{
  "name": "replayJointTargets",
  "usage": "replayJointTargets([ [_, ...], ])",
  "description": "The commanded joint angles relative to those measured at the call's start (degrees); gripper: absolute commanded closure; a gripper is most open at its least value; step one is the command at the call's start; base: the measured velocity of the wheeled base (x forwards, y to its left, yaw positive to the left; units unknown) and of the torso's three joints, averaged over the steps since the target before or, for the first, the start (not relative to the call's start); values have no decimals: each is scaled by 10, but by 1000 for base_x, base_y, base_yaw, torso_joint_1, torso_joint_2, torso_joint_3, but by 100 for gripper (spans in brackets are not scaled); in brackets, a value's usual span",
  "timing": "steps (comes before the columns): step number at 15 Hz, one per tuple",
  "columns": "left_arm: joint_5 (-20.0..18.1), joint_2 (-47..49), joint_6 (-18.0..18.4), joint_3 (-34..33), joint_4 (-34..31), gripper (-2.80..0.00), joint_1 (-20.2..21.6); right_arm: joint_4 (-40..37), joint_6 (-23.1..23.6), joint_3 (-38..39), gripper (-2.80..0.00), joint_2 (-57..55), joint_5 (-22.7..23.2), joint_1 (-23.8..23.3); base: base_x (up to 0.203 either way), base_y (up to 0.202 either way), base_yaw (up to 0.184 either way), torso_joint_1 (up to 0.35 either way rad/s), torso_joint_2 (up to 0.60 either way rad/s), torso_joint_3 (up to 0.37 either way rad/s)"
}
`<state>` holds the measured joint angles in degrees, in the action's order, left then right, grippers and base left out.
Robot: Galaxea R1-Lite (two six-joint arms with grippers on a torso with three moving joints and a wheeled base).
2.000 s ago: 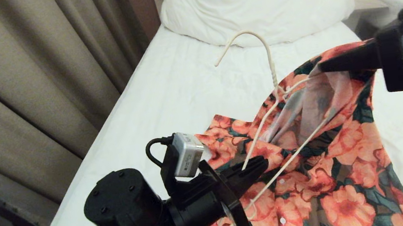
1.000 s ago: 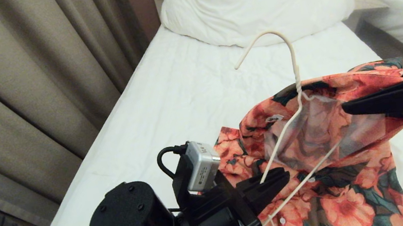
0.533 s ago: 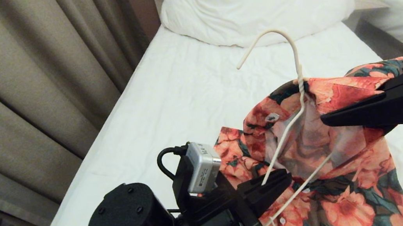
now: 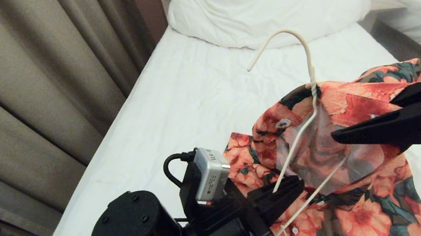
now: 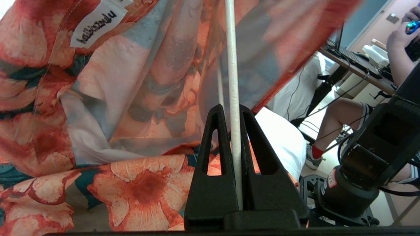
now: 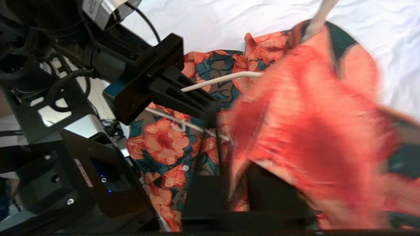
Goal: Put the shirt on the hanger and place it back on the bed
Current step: Hook one side of the shirt onto the hanger
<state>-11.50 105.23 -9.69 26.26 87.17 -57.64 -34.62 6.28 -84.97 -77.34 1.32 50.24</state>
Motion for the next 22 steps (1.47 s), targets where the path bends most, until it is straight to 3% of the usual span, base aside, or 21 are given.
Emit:
replayJointTargets([
  [1,3,0,-1,1,5,0,0,-3,0,1,-280,-1,0,0,0,0,0,0,0,0],
  [7,7,10,-2,1,5,0,3,-8,-3,13,-280,1,-3,10,0,0,0,0,0,0],
  [22,8,9,-2,5,5,0,13,-222,-1,15,-280,83,2,17,0,0,0,0,0,0],
])
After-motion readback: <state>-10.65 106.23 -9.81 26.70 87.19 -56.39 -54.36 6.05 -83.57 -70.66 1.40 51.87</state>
